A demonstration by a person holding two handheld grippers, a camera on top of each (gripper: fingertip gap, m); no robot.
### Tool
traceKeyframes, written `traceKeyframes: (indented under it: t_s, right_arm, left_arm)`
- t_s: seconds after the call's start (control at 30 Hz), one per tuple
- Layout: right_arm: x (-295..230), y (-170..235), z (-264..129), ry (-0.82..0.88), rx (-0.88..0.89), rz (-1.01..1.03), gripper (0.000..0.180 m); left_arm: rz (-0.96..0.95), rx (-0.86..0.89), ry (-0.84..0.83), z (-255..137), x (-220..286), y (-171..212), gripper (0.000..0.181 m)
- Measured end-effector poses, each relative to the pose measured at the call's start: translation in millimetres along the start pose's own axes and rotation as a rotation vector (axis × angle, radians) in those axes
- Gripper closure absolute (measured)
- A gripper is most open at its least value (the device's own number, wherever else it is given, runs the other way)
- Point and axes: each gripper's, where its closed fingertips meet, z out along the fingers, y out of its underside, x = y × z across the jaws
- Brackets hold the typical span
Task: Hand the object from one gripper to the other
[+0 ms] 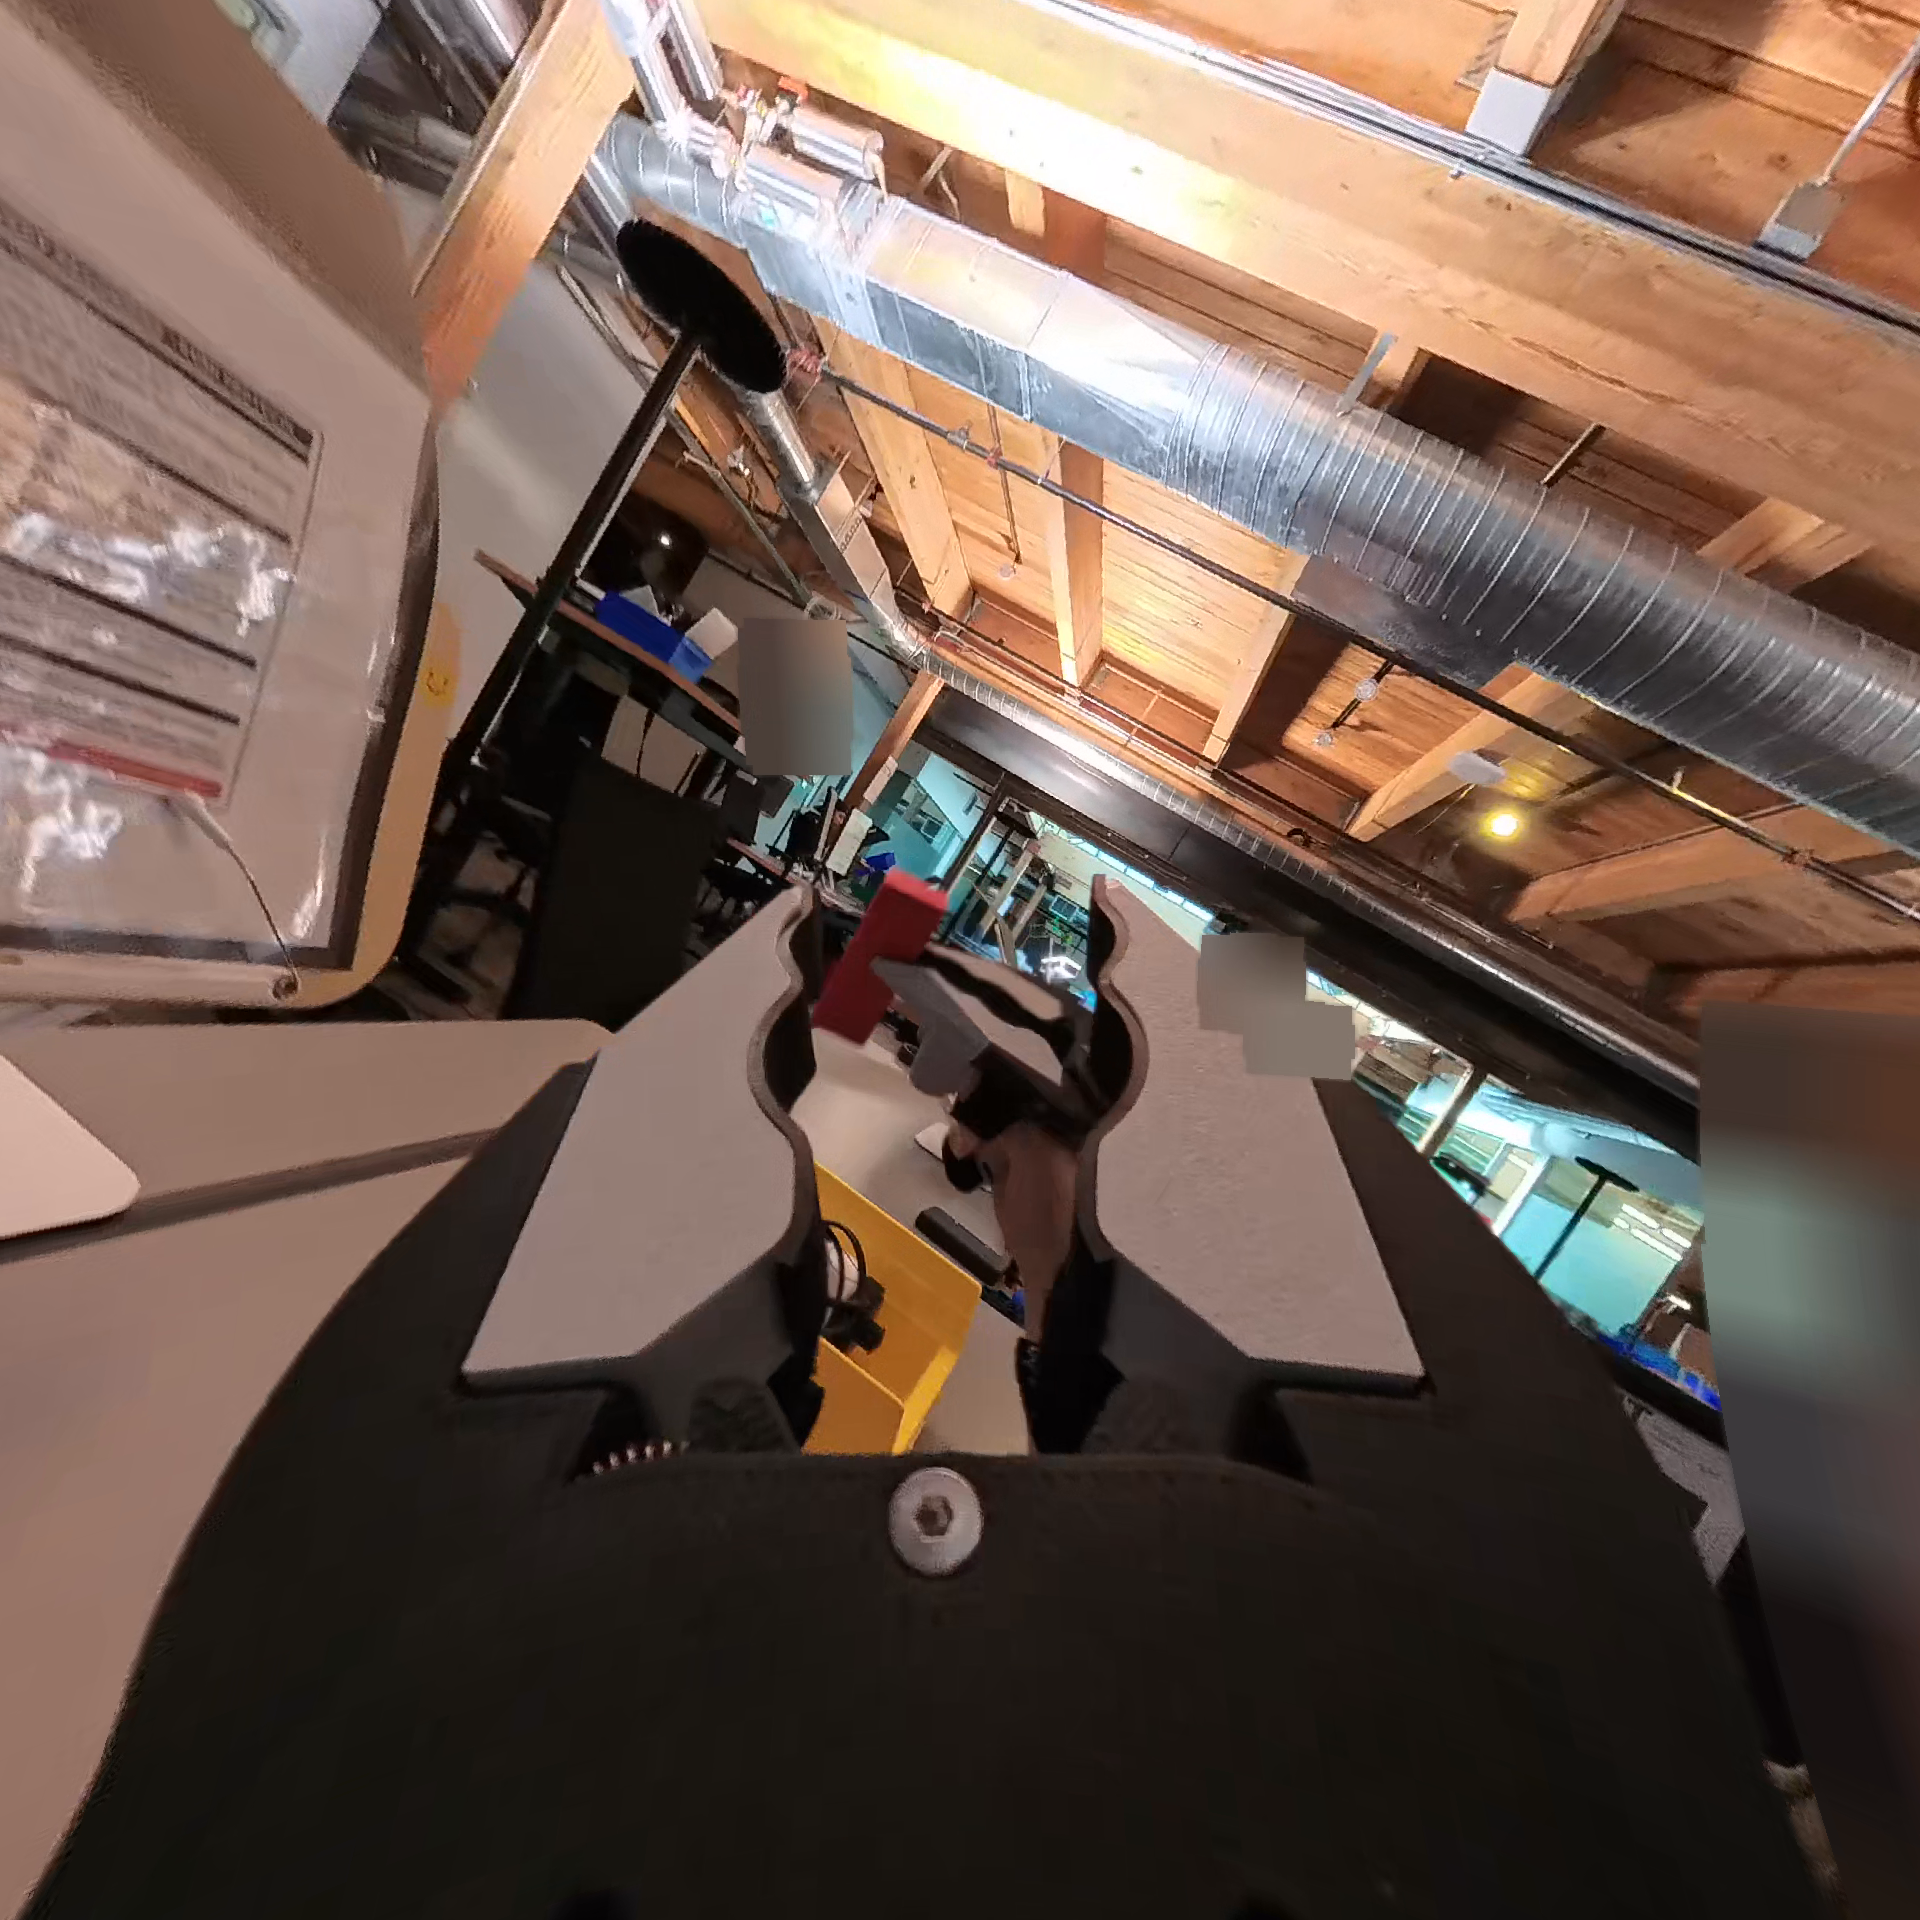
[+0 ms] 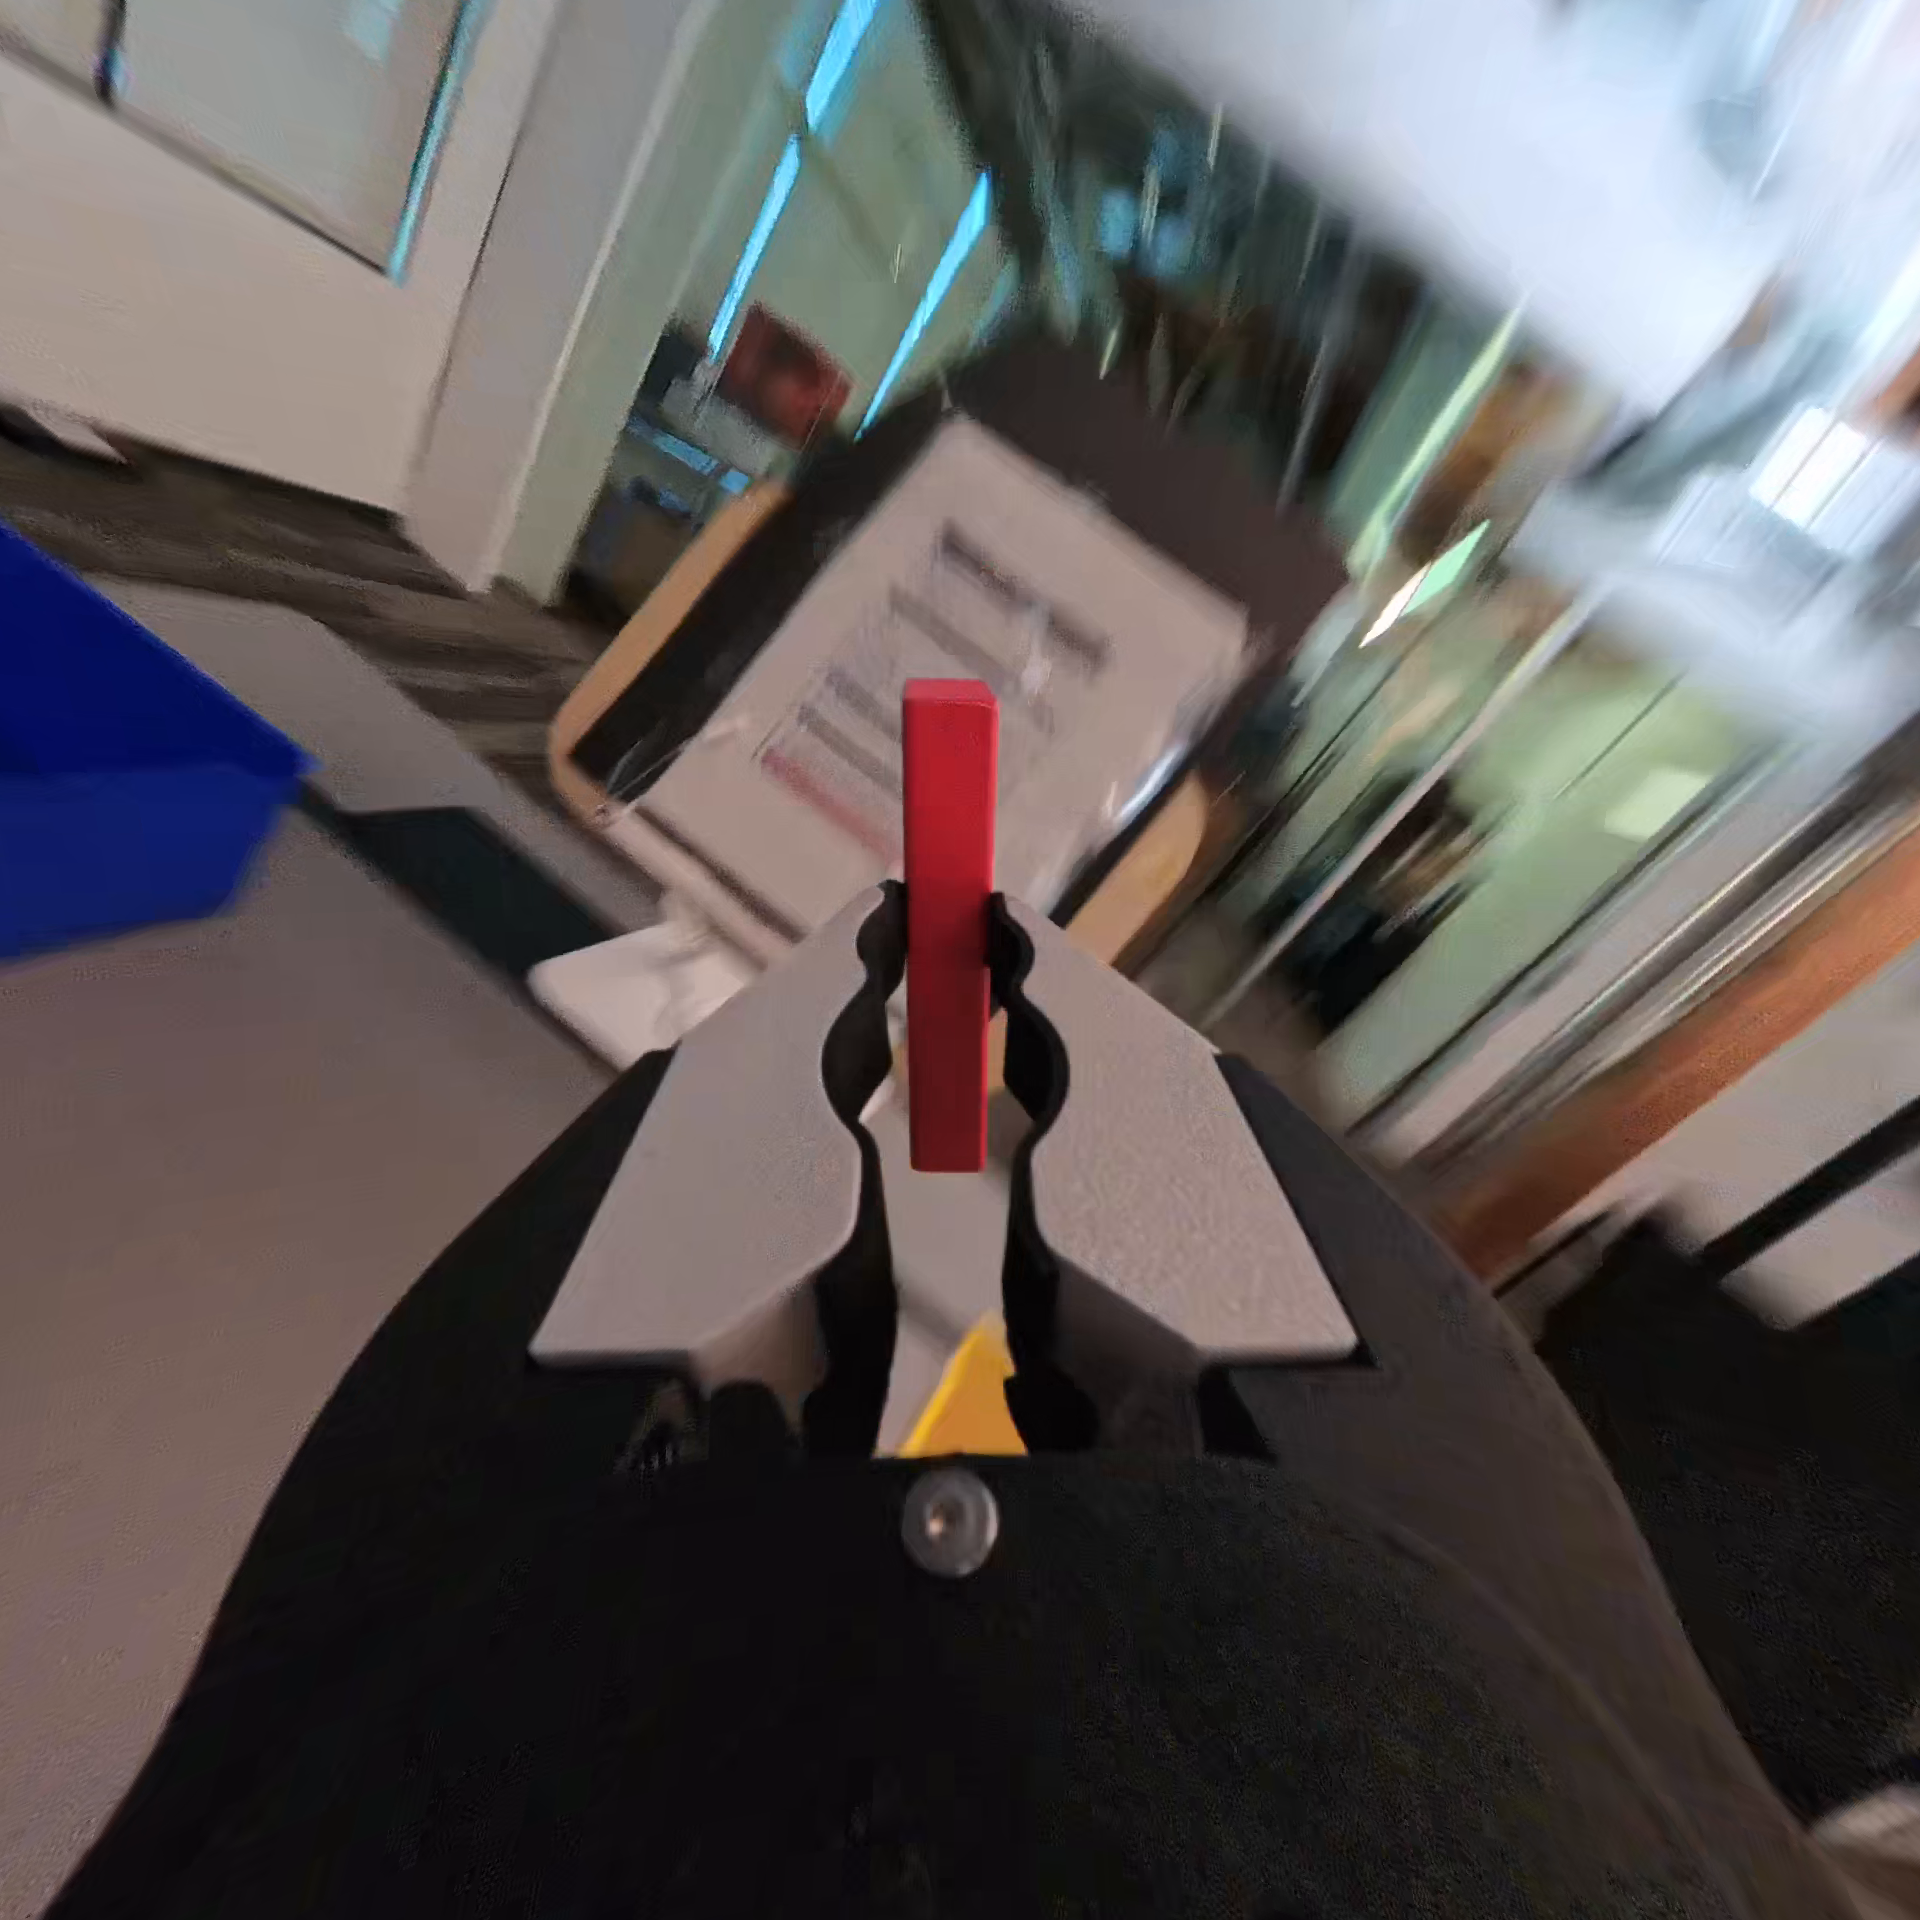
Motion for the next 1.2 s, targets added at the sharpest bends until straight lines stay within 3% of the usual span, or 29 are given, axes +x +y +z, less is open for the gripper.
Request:
traceKeyframes:
  t_s: [0.1,0.17,0.27,0.37,0.53,0.7,0.83,0.97,1.07,1.2]
  right_arm:
    - [24,72,-16,-0.205,-0.261,0.624,0.166]
    - [32,126,-30,-0.232,-0.419,0.848,0.166]
    - [31,197,-51,-0.237,-0.642,0.981,0.166]
    - [20,231,-63,-0.278,-0.751,1.114,0.166]
    - [8,281,-79,-0.247,-0.960,1.064,0.164]
    - [16,275,-79,-0.230,-0.937,1.005,0.150]
    - [56,230,-70,-0.111,-0.723,0.876,0.141]
    - [86,155,-62,-0.045,-0.398,0.786,0.142]
    - [97,112,-62,-0.015,-0.222,0.751,0.143]
    - [94,91,-60,-0.031,-0.152,0.739,0.143]
  left_arm:
    - [0.043,0.009,-0.001,-12,6,-15,0.136]
    - [0.060,0.007,-0.013,-18,6,-21,0.136]
    - [0.051,0.013,-0.008,-25,6,-28,0.138]
    - [0.034,0.010,0.002,-29,5,-31,0.139]
    - [0.002,0.000,0.006,-32,0,-32,0.140]
    - [0.019,-0.009,0.017,-43,1,-41,0.138]
    - [0.168,-0.115,-0.092,-63,-10,-43,0.136]
    - [0.372,-0.250,-0.388,-98,-51,-44,0.136]
    - [0.514,-0.490,-0.657,-134,-97,-28,0.133]
    - [0.469,-0.768,-0.842,-167,-146,7,0.132]
